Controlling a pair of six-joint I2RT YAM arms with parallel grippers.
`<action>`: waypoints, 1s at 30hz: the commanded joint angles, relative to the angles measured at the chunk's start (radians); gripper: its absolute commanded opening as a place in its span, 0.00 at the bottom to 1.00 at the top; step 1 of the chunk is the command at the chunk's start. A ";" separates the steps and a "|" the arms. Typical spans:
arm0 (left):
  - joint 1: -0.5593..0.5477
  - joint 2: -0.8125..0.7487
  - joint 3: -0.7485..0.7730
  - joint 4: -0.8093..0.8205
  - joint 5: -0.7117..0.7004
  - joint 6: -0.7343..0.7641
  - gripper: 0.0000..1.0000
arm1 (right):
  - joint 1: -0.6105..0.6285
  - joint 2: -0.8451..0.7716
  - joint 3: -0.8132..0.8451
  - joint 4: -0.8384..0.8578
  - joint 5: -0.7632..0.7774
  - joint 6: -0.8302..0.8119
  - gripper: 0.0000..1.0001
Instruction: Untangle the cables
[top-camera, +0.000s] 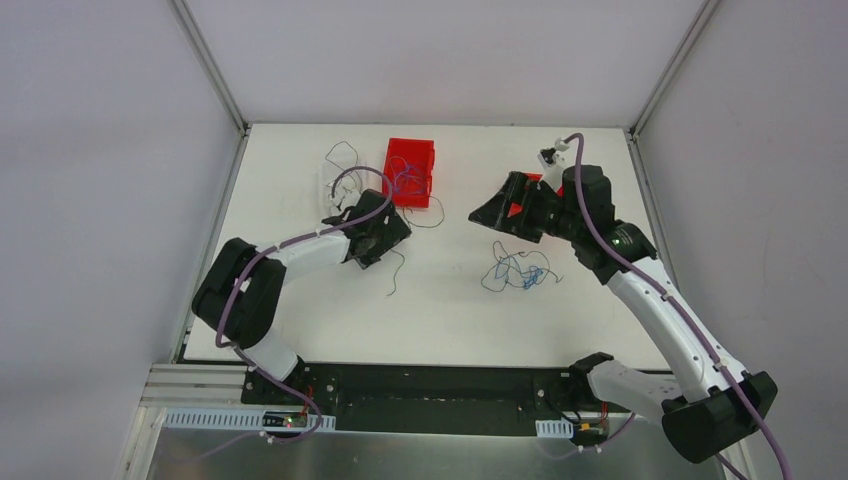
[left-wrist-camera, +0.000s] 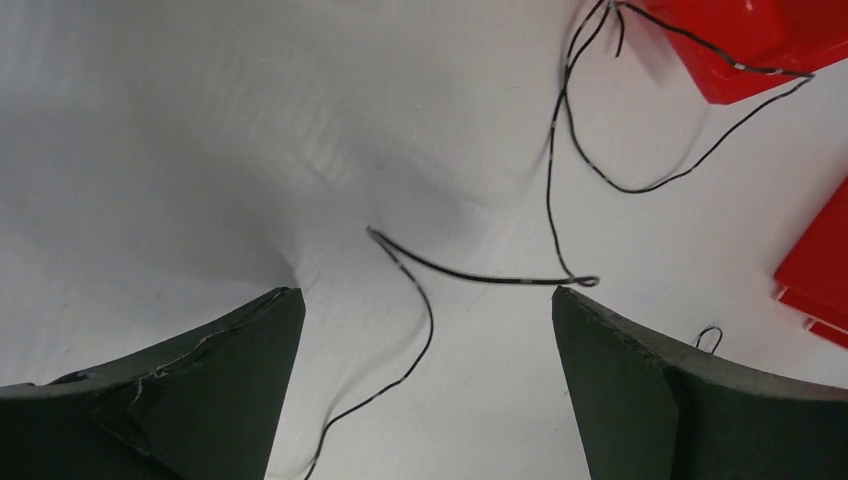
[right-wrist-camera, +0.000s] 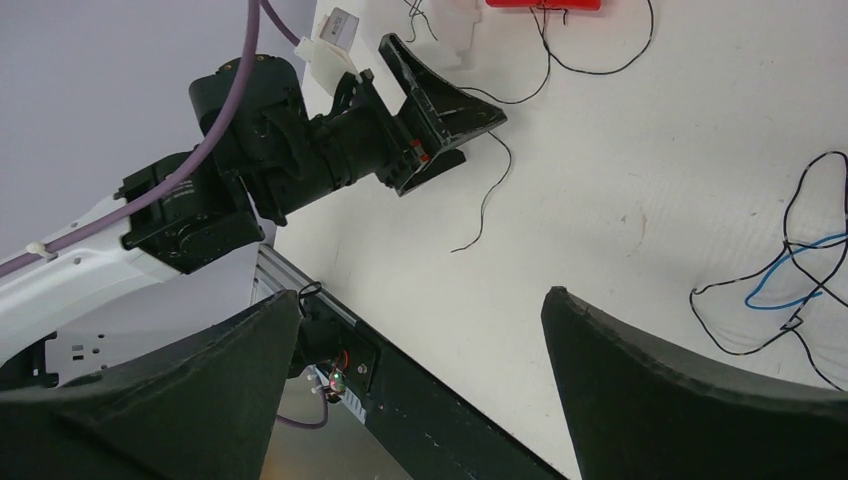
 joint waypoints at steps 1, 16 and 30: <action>-0.041 0.071 0.014 0.216 -0.058 -0.047 0.99 | -0.015 -0.040 0.002 0.013 -0.018 -0.013 0.95; -0.072 0.278 0.176 0.212 -0.169 0.055 0.98 | -0.038 -0.061 0.023 -0.023 -0.028 -0.028 0.95; -0.075 0.466 0.470 0.027 -0.198 0.212 0.96 | -0.047 -0.070 0.029 -0.033 -0.032 -0.029 0.95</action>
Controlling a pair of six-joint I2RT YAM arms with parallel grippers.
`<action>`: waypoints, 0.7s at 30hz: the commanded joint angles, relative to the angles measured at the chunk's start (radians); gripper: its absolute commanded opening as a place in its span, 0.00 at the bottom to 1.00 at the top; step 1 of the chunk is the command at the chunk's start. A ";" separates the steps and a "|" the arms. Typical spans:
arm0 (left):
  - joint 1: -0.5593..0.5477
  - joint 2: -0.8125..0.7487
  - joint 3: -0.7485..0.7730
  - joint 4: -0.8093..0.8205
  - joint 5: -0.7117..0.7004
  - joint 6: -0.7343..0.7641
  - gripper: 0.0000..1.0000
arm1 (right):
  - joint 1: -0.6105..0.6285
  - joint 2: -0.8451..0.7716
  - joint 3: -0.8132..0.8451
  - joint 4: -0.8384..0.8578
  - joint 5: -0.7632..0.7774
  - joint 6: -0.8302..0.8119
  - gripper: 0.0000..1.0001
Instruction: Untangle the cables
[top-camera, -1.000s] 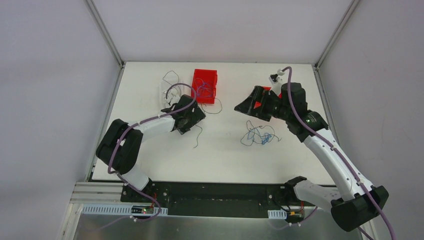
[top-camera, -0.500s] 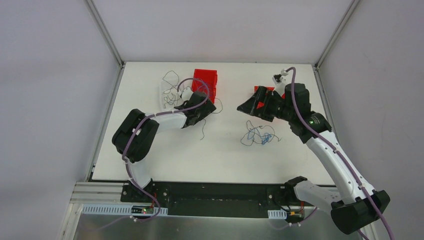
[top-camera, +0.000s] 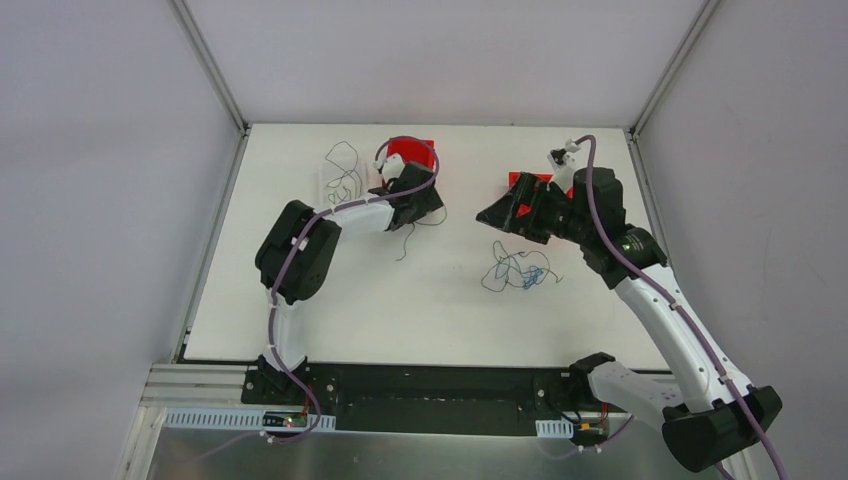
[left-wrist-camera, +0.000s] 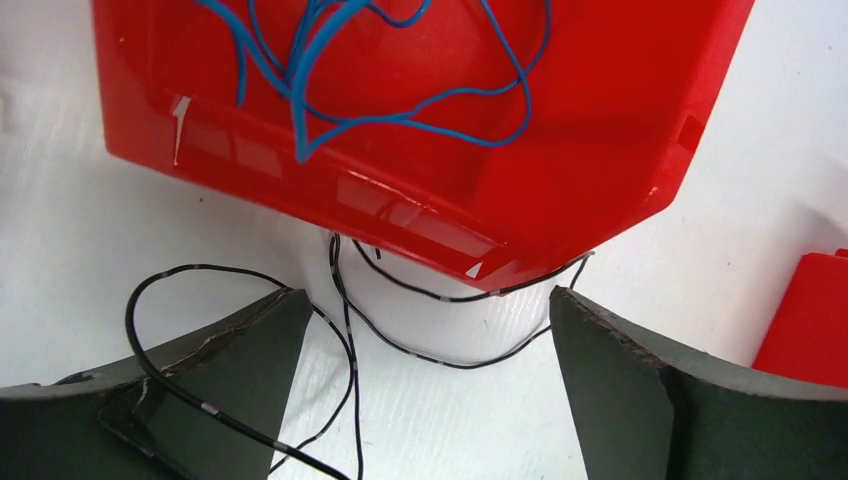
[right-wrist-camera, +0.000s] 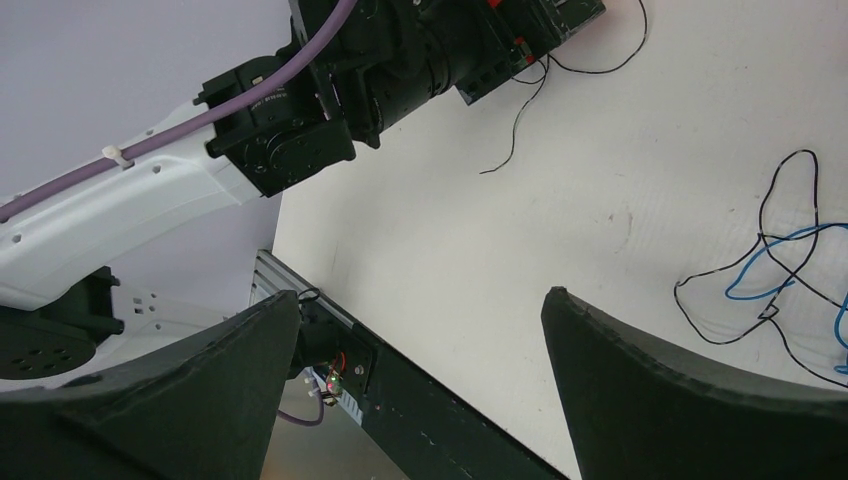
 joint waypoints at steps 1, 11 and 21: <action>-0.014 0.054 0.065 -0.118 -0.029 0.075 0.95 | -0.010 -0.021 0.029 0.001 -0.024 -0.012 0.95; -0.044 0.144 0.196 -0.203 0.027 0.167 0.71 | -0.013 -0.023 0.032 0.003 -0.023 -0.010 0.95; -0.044 0.254 0.357 -0.428 0.061 0.236 0.00 | -0.018 -0.032 0.033 0.001 -0.030 -0.006 0.94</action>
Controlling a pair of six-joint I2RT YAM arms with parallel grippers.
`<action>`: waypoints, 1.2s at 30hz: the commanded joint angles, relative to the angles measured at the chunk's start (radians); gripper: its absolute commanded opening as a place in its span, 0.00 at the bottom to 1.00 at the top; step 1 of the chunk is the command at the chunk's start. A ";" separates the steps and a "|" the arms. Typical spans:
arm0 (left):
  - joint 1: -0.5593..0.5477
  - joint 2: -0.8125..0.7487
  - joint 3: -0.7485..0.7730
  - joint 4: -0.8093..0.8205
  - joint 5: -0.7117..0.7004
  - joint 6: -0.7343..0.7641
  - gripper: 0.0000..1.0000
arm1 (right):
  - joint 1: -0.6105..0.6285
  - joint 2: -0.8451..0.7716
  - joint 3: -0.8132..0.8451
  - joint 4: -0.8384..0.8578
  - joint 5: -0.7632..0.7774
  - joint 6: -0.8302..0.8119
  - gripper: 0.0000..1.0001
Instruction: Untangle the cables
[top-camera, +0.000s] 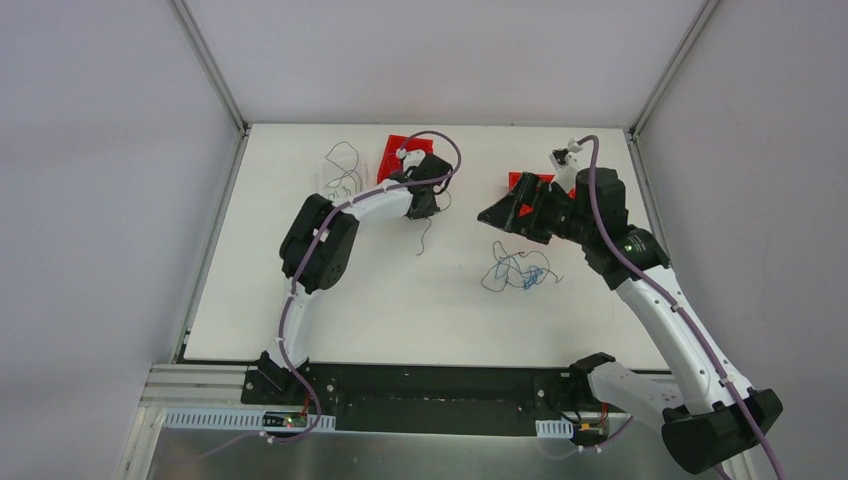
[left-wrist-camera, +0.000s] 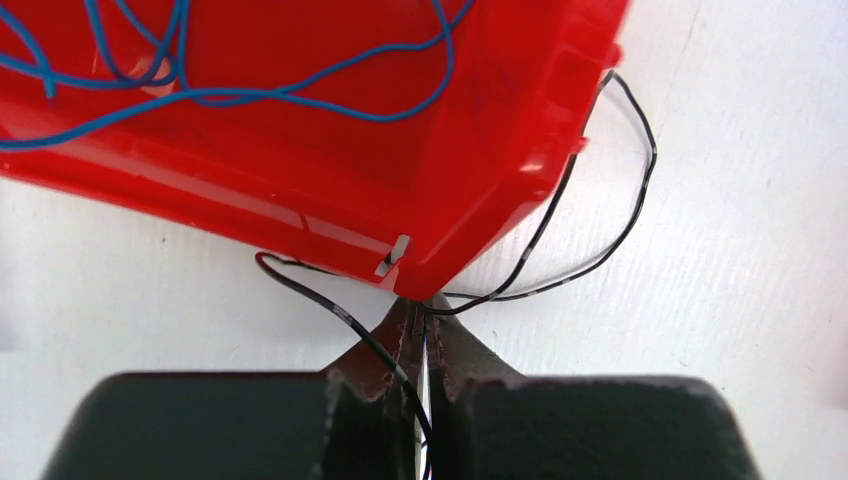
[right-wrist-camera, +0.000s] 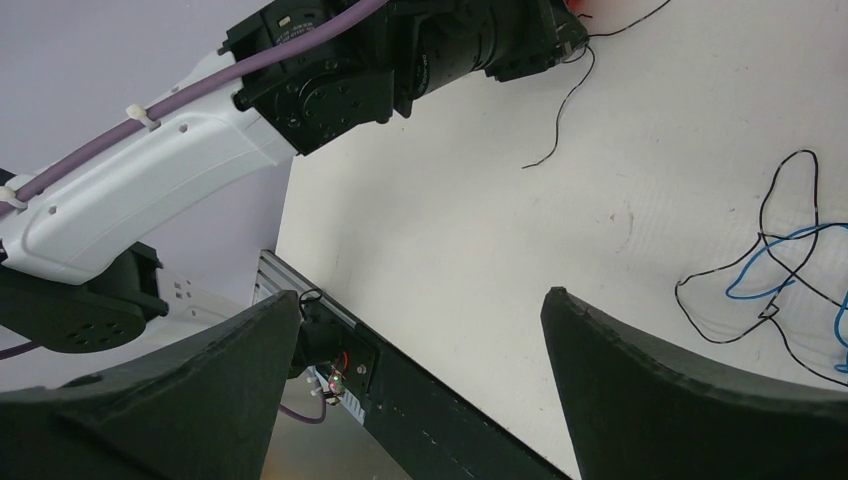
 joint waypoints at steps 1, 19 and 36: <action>-0.012 0.104 0.099 -0.189 0.065 0.053 0.00 | -0.006 -0.024 0.033 0.006 -0.021 -0.005 0.95; -0.081 -0.306 -0.126 -0.239 0.119 0.206 0.00 | -0.016 -0.046 0.033 -0.002 -0.016 -0.007 0.94; 0.237 -0.740 -0.116 -0.508 0.237 0.371 0.00 | -0.017 -0.020 0.040 0.022 -0.049 0.016 0.94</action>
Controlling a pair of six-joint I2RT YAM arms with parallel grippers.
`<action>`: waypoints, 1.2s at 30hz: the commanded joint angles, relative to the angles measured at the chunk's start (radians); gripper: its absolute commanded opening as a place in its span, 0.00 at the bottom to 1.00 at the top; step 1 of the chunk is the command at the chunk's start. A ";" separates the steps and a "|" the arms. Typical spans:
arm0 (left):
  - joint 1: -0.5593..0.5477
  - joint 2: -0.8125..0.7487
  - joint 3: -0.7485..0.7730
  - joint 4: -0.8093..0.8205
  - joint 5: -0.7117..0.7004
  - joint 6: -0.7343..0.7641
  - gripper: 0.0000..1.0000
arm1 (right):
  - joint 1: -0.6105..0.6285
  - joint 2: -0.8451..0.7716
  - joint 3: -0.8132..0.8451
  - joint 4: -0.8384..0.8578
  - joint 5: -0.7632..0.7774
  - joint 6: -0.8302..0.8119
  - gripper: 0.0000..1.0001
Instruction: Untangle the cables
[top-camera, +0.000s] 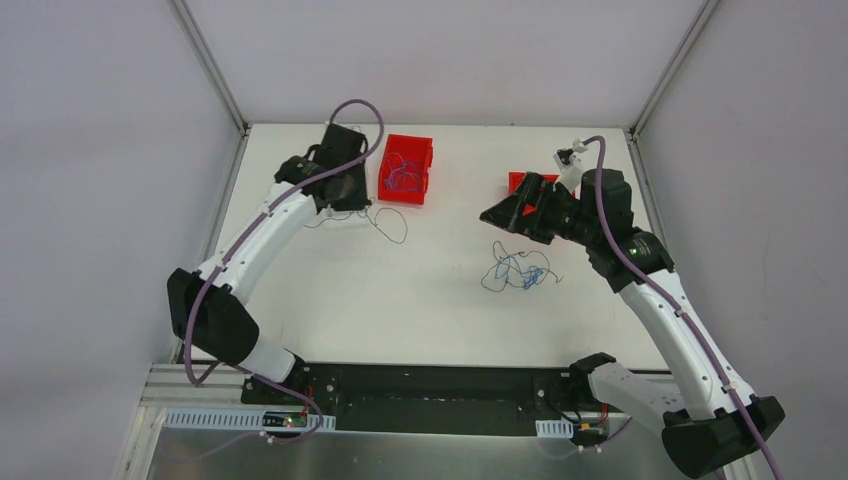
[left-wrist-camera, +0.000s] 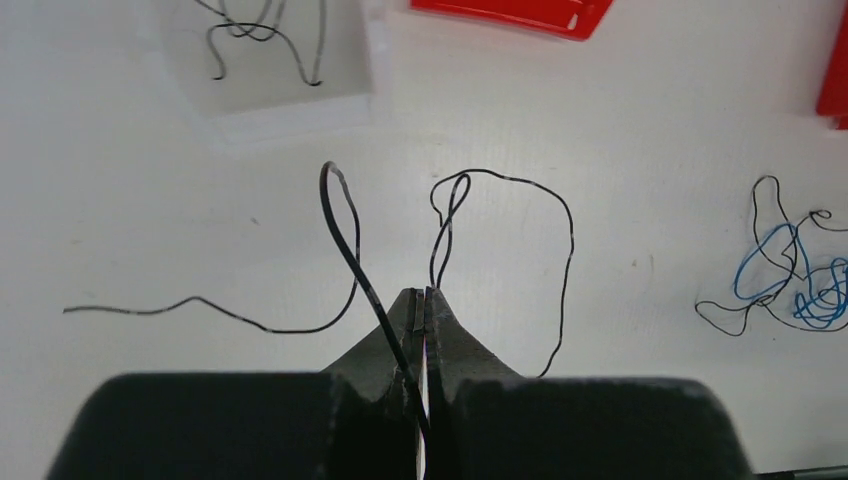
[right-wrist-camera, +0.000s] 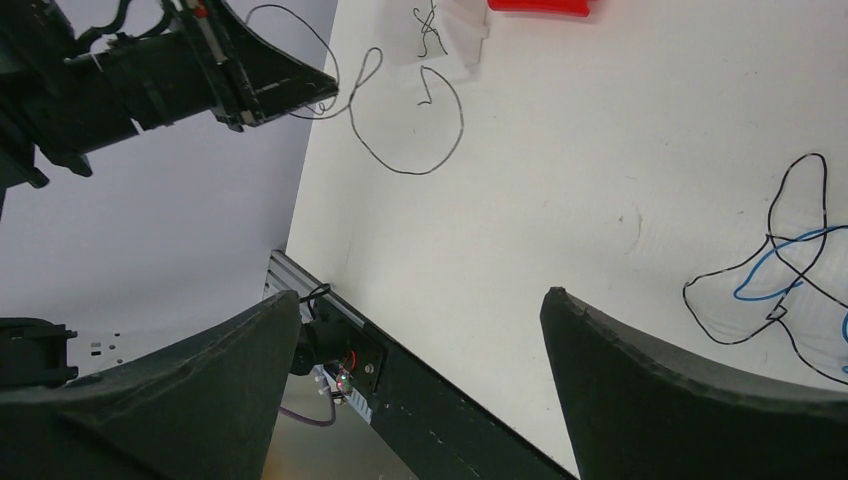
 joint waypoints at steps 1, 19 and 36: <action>0.094 -0.100 0.051 -0.084 0.042 0.072 0.00 | -0.005 0.007 0.045 0.023 -0.032 0.009 0.94; 0.258 0.243 0.323 -0.102 -0.172 0.136 0.00 | -0.006 0.038 0.042 0.053 -0.048 0.027 0.94; 0.235 0.578 0.671 -0.102 -0.484 0.345 0.00 | -0.014 0.048 0.059 0.021 -0.031 -0.005 0.94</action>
